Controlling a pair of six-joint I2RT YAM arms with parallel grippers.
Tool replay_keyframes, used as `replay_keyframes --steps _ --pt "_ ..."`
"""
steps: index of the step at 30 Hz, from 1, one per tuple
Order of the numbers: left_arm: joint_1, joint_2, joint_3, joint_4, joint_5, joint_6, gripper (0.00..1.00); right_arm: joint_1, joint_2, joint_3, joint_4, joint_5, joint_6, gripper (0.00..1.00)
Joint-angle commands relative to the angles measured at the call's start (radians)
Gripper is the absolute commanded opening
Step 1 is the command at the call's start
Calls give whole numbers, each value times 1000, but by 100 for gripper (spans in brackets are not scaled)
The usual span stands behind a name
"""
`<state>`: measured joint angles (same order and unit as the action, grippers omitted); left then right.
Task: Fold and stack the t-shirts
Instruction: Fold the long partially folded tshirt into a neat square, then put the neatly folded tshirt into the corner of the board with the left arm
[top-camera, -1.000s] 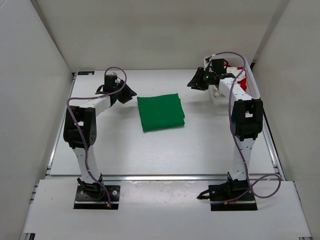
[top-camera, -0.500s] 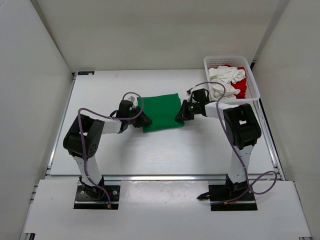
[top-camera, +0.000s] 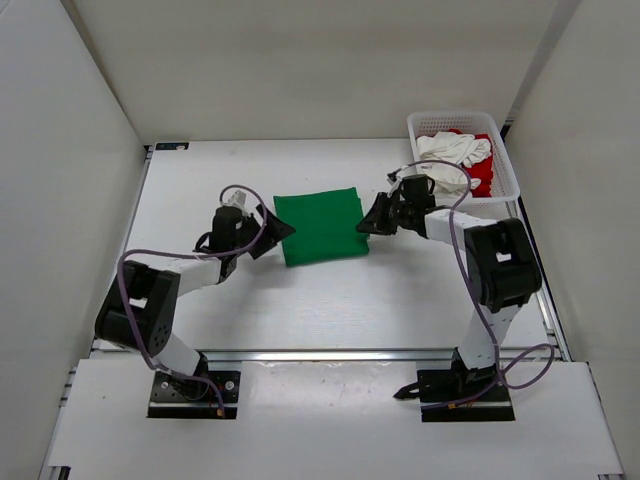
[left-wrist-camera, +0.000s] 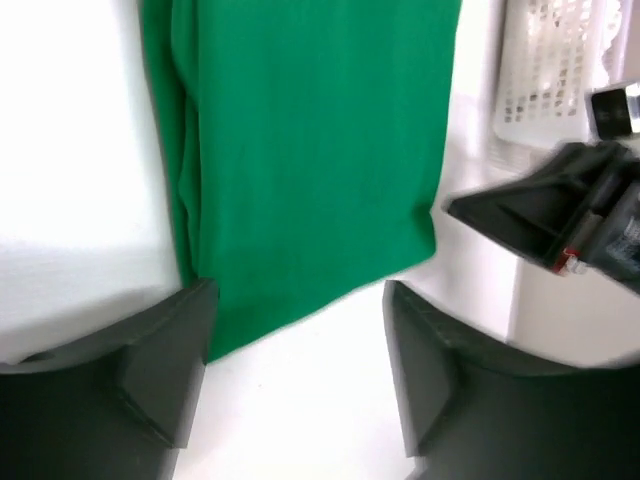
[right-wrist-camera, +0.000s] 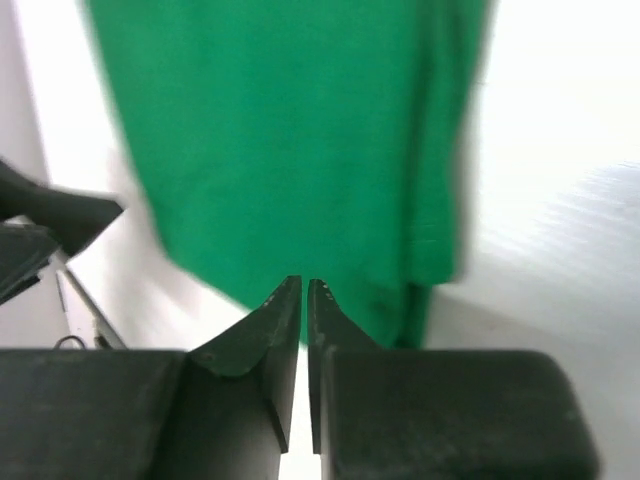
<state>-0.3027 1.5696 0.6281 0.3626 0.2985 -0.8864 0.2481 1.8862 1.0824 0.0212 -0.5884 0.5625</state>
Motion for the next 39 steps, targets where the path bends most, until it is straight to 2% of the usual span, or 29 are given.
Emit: replay_keyframes --steps 1,2,8,11,16,17,21,23,26,28,32,37,39 --pt "30 -68 58 -94 -119 108 93 8 -128 -28 112 -16 45 9" --pt "36 -53 71 -94 -124 110 98 10 -165 -59 124 -10 62 10" --pt "73 105 171 -165 -125 155 99 54 -301 -177 200 32 114 37" --pt "59 188 205 -153 -82 156 84 78 -352 -242 244 47 120 39" --pt "27 320 252 -80 25 113 71 79 -384 -323 269 10 129 38" --pt "11 337 272 -80 25 109 65 77 -392 -334 290 10 134 37" --pt "-38 428 370 -59 39 55 20 39 -394 -395 338 -34 161 36" --pt "-49 461 451 -53 27 29 4 42 -395 -410 344 -42 157 35" --pt "-39 501 592 -76 33 11 0 36 -388 -403 322 -54 140 34" --pt "-1 515 672 -117 34 -11 0 36 -383 -418 336 -64 139 34" --pt "172 494 756 -208 30 29 0 33 -366 -415 342 -80 134 34" --pt "483 437 661 -188 31 26 0 62 -332 -398 368 -120 135 33" --pt "554 440 599 -123 59 -3 0 74 -325 -394 373 -132 129 33"
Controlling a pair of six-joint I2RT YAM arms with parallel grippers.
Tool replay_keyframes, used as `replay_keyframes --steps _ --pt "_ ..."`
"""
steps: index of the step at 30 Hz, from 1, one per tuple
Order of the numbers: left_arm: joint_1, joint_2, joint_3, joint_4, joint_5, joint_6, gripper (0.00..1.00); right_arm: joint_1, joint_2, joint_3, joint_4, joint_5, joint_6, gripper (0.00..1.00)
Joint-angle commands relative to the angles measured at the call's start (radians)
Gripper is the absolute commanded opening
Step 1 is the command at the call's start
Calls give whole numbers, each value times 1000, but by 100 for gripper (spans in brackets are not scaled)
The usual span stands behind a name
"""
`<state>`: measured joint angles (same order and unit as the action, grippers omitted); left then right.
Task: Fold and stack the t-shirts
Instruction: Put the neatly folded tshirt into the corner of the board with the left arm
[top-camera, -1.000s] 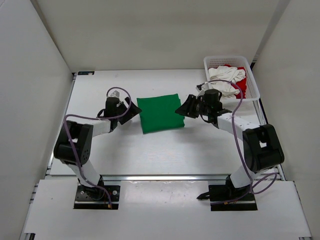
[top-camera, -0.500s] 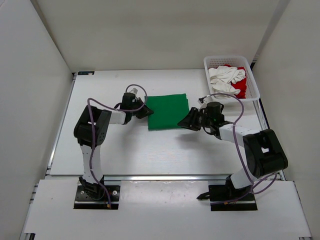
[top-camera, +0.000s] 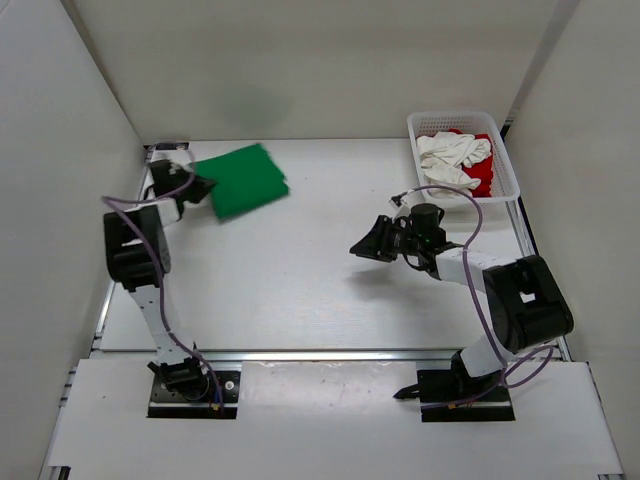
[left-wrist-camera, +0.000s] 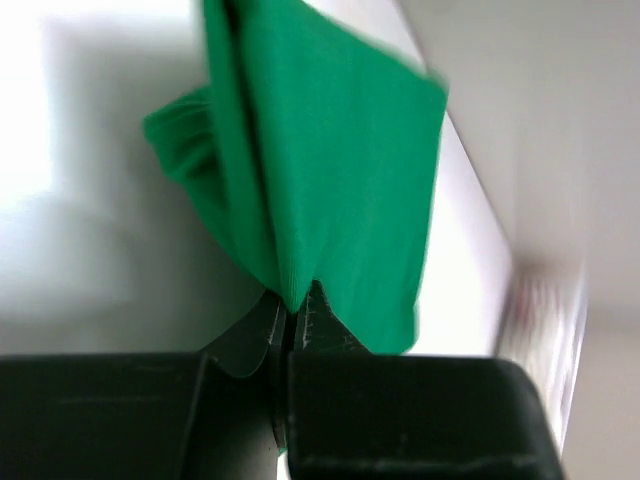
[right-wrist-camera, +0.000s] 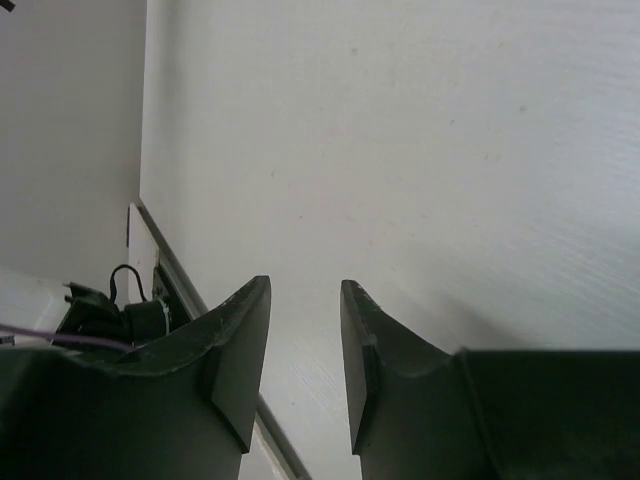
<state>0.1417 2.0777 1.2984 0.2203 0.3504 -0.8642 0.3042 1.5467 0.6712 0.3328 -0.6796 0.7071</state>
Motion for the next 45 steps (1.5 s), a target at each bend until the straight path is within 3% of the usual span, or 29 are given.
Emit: replay_keyframes --steps 1,5,12,20,24,27,30,31,32,33,35,37,40,42,45 --pt "151 -44 -61 37 28 -42 0 26 19 25 49 -47 -24 32" --pt "223 48 -2 21 79 -74 1 47 4 30 23 -41 -40 32" --pt "278 136 41 80 9 -186 4 72 -23 1 5 -38 -48 32" --pt "334 131 -4 183 -96 -274 2 62 -16 -45 5 -44 -51 33" --pt "358 82 -65 241 -134 -280 7 58 12 -32 25 -61 -49 32" --pt "354 61 -125 306 -110 -286 31 78 23 -18 26 -57 -52 32" --pt "346 12 -207 379 -100 -303 61 90 21 -10 6 -60 -64 35" --pt "346 -1 -224 402 -96 -306 65 95 15 -9 -1 -57 -72 36" --pt "342 -31 -258 428 -91 -315 79 99 9 -12 -9 -57 -77 38" --pt "340 -62 -290 435 -81 -317 84 105 6 -10 -11 -55 -78 37" --pt "328 -116 -338 465 -82 -297 85 112 1 -12 -14 -54 -72 38" --pt "309 -204 -390 458 -94 -265 83 118 9 -5 -8 -57 -78 38" --pt "259 -324 -464 424 -146 -187 55 130 4 4 -14 -58 -84 37" --pt "219 -375 -501 352 -204 -107 28 134 4 -2 -12 -61 -80 34" --pt "95 -432 -449 123 -396 17 7 139 -3 -4 -1 -58 -81 22"
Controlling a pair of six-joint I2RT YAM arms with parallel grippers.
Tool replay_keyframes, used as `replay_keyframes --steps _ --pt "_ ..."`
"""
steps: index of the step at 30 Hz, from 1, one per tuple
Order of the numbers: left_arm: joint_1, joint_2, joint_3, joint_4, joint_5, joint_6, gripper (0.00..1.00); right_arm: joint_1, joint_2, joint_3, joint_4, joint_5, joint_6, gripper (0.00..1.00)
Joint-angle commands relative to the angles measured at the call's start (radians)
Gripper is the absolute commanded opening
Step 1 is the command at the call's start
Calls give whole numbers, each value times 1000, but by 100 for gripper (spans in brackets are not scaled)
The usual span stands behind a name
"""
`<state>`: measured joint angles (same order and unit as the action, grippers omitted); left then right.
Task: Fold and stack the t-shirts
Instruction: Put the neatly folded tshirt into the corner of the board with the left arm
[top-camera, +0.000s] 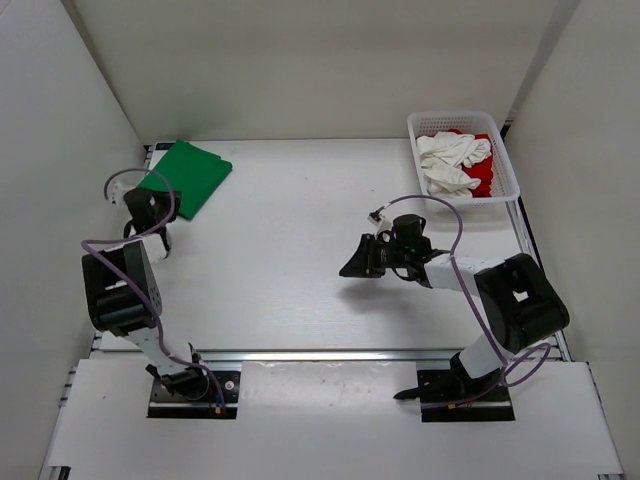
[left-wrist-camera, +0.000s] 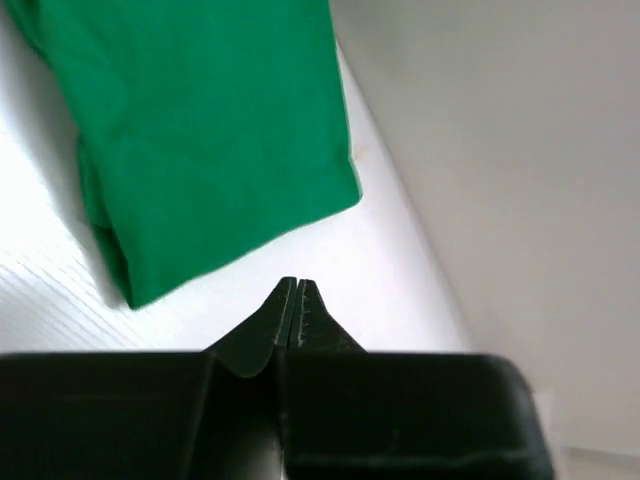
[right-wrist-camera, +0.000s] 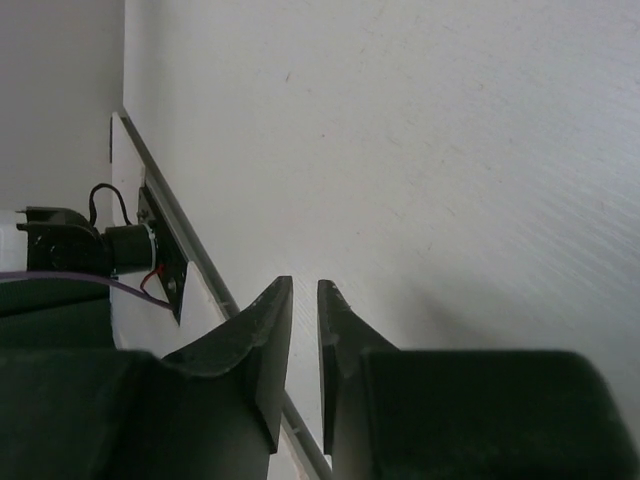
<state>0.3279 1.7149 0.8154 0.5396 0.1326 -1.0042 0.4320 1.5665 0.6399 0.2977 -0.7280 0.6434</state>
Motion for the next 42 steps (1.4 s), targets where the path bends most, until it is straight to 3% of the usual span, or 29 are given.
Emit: replay_keyframes --steps 1,2,4,7,10,27,31,37,39,42 --pt "-155 -58 81 -242 -259 223 2 11 -22 24 31 -10 -21 13" --pt "-211 -48 99 -292 -290 267 0 17 -17 29 27 -5 -27 0" --pt "-242 49 183 -357 -285 280 0 13 -25 26 20 10 -36 0" --pt "-250 249 449 -522 -107 244 0 14 -23 23 15 7 -37 0" --pt "-237 403 612 -650 -12 234 0 4 -23 27 24 1 -37 0" --pt "-170 768 1258 -914 -11 222 8 -41 32 50 23 -7 -21 0" --pt "-147 763 1314 -920 -39 216 10 -42 23 57 1 3 -25 0" --pt "-122 707 1254 -868 4 202 13 -46 -54 43 -28 38 -31 1" --pt "-151 658 1185 -796 31 225 15 -50 -75 59 -34 45 -25 7" --pt "-210 544 1092 -735 19 234 18 -50 -86 118 -64 81 -27 25"
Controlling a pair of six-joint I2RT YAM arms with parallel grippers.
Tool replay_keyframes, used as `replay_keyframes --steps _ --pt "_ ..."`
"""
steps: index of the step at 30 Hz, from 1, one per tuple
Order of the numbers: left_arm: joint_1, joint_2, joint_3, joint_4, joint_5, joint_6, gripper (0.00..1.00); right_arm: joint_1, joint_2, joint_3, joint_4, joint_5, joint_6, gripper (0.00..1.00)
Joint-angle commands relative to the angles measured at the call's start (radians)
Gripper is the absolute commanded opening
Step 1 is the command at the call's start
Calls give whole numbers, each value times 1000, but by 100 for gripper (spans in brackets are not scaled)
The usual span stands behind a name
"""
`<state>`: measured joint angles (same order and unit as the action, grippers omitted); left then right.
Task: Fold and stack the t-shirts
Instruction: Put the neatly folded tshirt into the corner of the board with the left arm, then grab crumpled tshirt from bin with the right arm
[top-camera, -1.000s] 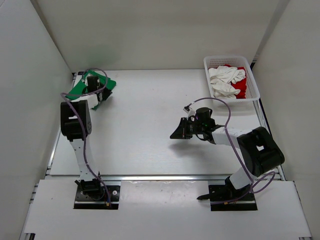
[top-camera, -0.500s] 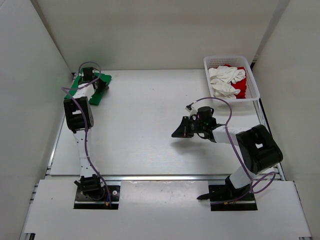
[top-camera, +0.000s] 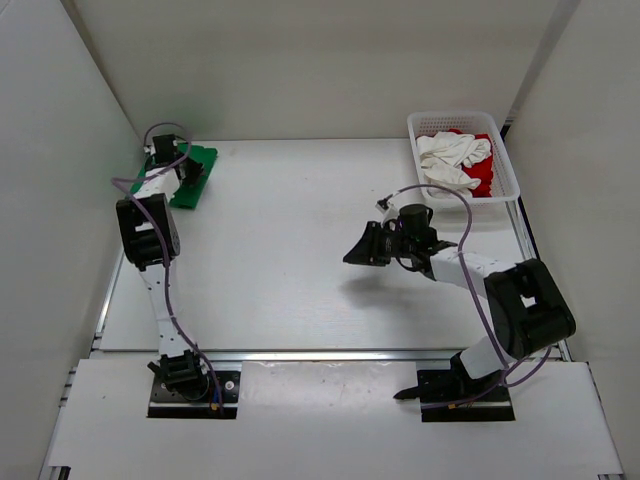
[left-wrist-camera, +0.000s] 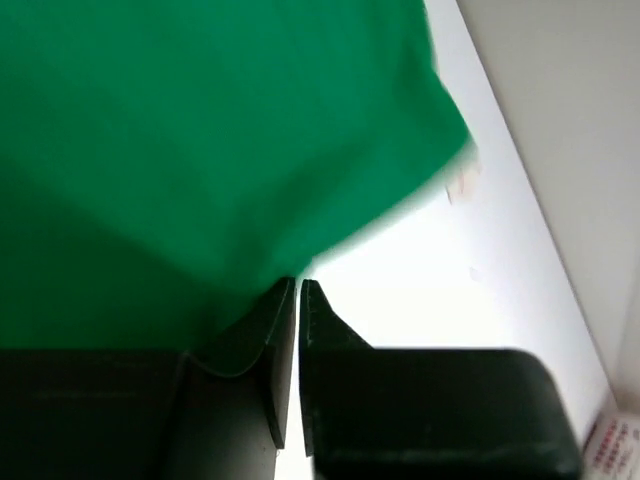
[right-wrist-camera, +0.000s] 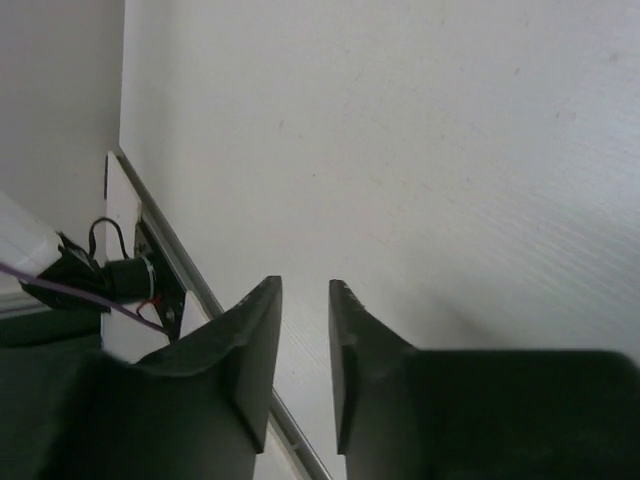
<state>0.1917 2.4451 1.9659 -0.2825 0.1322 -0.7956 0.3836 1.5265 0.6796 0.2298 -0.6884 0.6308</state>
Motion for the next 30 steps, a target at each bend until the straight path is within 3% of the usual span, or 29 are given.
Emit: replay_keyframes --steps 1,4,7,8,11,13,15,17,20,23,25,27,30 --pt "-102 -246 -106 97 12 29 20 3 -48 115 -19 77 -20 27" --pt "-164 -381 -224 178 -2 18 29 -14 -63 204 -99 160 -52 42" --pt "-236 -538 -436 375 71 -56 39 -80 -84 296 -155 238 -72 45" --pt "-279 -608 -496 423 92 -92 43 -97 -83 314 -196 310 -86 43" --pt "-423 -737 -731 569 103 -99 54 -182 -74 417 -294 494 -135 21" --pt "-565 -788 -884 632 101 -80 63 -280 -30 501 -339 533 -152 6" --pt "-662 -817 -987 702 121 -83 70 -349 10 555 -377 576 -169 0" --pt "-742 -833 -1073 739 155 -79 84 -440 59 627 -406 579 -193 1" --pt "-842 -848 -1159 783 191 -76 98 -485 145 737 -493 644 -264 20" --pt "-906 -871 -1205 770 202 -39 98 -489 274 892 -621 653 -347 42" --pt "-951 -905 -1249 793 208 -33 88 -476 340 985 -751 685 -378 43" --pt "-979 -919 -1298 784 215 -8 78 -422 353 977 -753 802 -436 46" --pt "-974 -946 -1392 834 219 -17 74 -402 357 933 -730 845 -462 57"
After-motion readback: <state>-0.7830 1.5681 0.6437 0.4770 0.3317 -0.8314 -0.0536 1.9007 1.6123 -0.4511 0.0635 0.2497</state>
